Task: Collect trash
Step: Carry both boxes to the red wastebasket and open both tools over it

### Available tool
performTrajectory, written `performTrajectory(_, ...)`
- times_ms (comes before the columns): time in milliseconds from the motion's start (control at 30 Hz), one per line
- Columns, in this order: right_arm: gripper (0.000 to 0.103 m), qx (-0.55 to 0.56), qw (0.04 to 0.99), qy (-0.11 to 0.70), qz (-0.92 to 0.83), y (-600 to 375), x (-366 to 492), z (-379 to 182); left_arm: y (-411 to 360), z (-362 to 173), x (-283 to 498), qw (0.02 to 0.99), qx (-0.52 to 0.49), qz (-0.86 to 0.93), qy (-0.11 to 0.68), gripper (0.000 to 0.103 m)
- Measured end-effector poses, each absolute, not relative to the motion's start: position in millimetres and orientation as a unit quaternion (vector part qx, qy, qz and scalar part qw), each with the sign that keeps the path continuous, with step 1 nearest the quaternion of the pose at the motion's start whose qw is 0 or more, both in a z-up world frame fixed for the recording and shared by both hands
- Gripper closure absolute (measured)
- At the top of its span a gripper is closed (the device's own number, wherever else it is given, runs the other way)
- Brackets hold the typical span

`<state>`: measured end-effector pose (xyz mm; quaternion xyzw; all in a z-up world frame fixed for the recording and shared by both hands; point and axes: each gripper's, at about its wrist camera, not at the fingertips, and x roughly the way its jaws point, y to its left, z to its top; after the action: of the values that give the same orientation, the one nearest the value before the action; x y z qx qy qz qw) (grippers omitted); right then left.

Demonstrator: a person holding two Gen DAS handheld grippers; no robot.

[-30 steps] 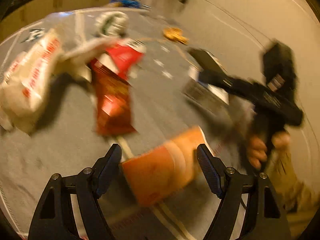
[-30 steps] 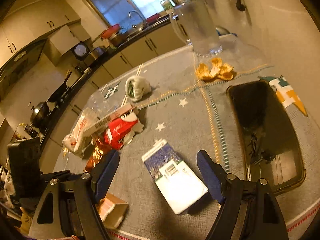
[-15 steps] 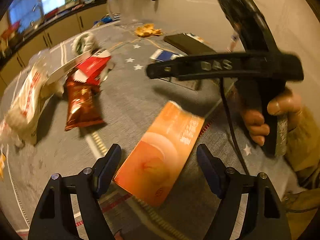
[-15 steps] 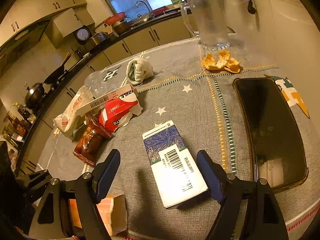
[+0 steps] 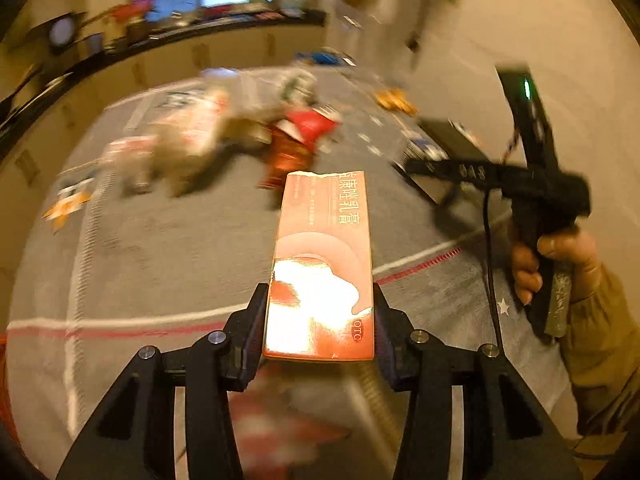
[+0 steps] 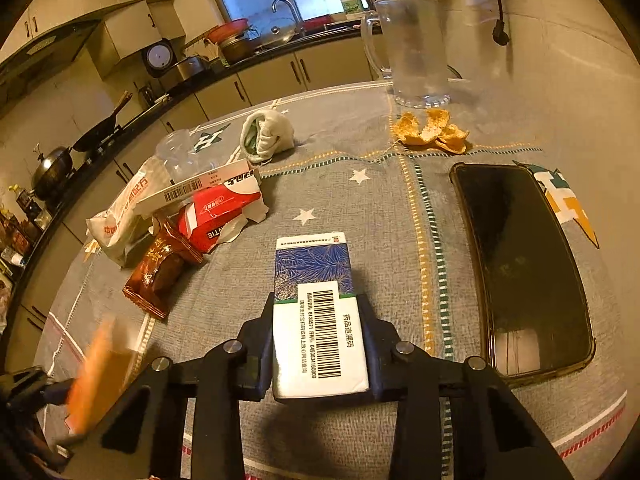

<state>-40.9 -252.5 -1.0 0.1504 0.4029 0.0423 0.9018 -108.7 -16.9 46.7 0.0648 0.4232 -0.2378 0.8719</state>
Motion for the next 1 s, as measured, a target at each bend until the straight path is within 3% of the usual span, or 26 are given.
performTrajectory(267,0.065,0.161,0.903,0.397,0.028,-252.9,-45.9,1.9,65.3,82.4,-136.6,0.91,-0.003,-0.169,0.378,0.057)
performTrajectory(667,0.065,0.206,0.903,0.37,0.073,-227.9,-87.1,34.2,146.7,88.9,-161.2,0.929,-0.069,-0.1,0.349,0.057)
performTrajectory(1000,0.065,0.173,0.904,0.357,0.157,-156.2,-102.0,70.9,202.9,79.1,-171.8,0.933,-0.106,-0.036,0.342,0.057)
